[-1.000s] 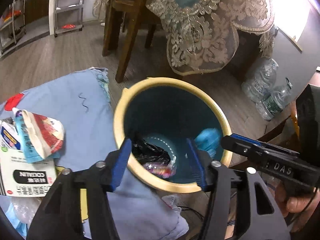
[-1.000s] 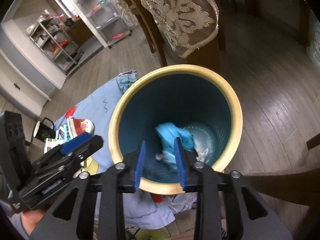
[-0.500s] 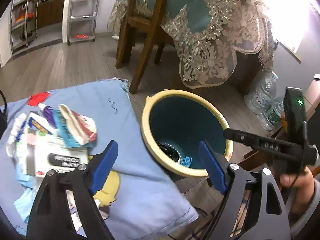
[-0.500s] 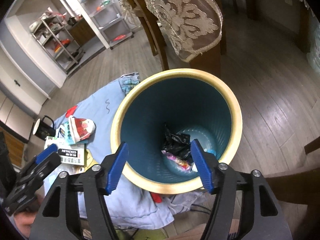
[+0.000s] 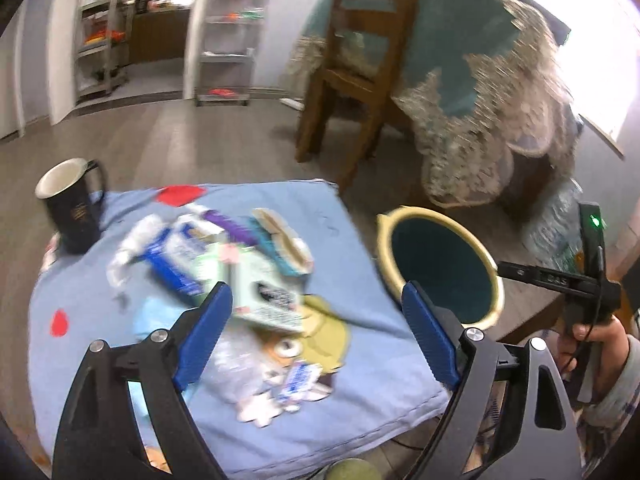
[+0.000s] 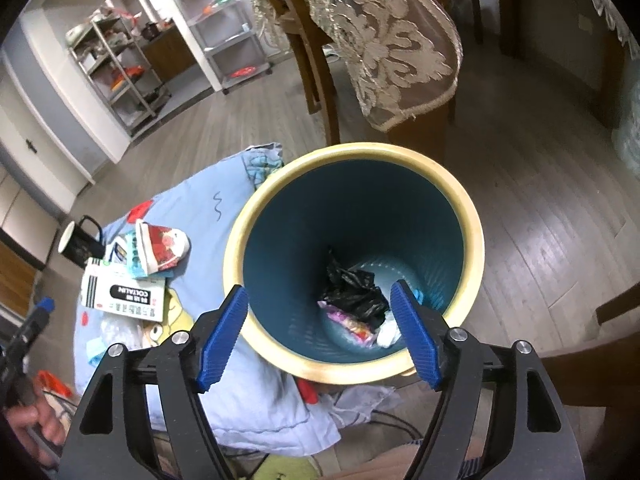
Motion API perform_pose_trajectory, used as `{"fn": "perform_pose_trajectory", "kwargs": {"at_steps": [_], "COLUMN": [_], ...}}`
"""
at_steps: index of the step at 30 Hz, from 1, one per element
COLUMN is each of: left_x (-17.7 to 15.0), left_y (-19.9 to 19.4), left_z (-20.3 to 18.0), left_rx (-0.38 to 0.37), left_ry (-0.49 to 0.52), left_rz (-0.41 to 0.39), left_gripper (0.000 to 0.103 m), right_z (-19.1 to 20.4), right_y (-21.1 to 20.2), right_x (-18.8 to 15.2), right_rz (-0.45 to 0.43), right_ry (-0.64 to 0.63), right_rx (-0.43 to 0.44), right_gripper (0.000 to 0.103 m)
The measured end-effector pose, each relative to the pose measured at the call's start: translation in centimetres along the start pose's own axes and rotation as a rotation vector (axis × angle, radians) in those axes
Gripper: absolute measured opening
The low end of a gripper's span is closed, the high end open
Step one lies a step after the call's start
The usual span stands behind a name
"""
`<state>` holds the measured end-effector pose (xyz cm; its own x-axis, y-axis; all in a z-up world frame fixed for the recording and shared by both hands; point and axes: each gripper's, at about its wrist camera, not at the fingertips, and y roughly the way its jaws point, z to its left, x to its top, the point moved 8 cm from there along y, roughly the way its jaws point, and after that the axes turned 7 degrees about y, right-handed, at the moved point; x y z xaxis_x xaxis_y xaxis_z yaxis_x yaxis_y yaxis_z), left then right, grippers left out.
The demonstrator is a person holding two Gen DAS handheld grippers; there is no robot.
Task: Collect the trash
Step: 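Withdraw both open grippers from the bin back toward the cushion, then grasp the clear plastic bag with the right gripper while the left grasps the blue mask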
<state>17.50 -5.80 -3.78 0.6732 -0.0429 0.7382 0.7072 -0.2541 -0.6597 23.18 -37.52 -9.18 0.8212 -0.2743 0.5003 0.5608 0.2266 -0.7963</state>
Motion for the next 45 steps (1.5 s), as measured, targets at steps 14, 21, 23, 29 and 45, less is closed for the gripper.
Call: {"fn": "perform_pose_trajectory", "kwargs": {"at_steps": [14,21,23,29,45], "left_x": [-6.9,-10.1,-10.8,-12.9,-12.1], "left_y": [-2.1,0.8,1.4,3.3,1.3], "left_z": [12.1,13.3,13.4,14.3,16.0], "left_rx": [0.164,0.155,0.159,0.164,0.201], "left_ry": [-0.242,-0.309,-0.317,-0.394,-0.469], "left_rz": [0.082,0.191,0.217,0.271,0.143], "left_gripper": [0.085,0.085,0.084,0.056,0.028], "right_z": [4.8,8.1,9.0,13.2,26.7], "right_y": [0.4,1.4,1.8,2.5,7.9], "right_x": [-2.1,-4.7,-5.7,-8.2,-13.7], "right_rz": [0.019,0.072,0.093,0.135,0.245], "right_ry": [-0.093,-0.136,-0.147,-0.212,-0.394], "right_rx": [0.030,0.074,0.087,0.144,0.258], "right_gripper": [0.078,0.078,0.078,0.078,0.078]}}
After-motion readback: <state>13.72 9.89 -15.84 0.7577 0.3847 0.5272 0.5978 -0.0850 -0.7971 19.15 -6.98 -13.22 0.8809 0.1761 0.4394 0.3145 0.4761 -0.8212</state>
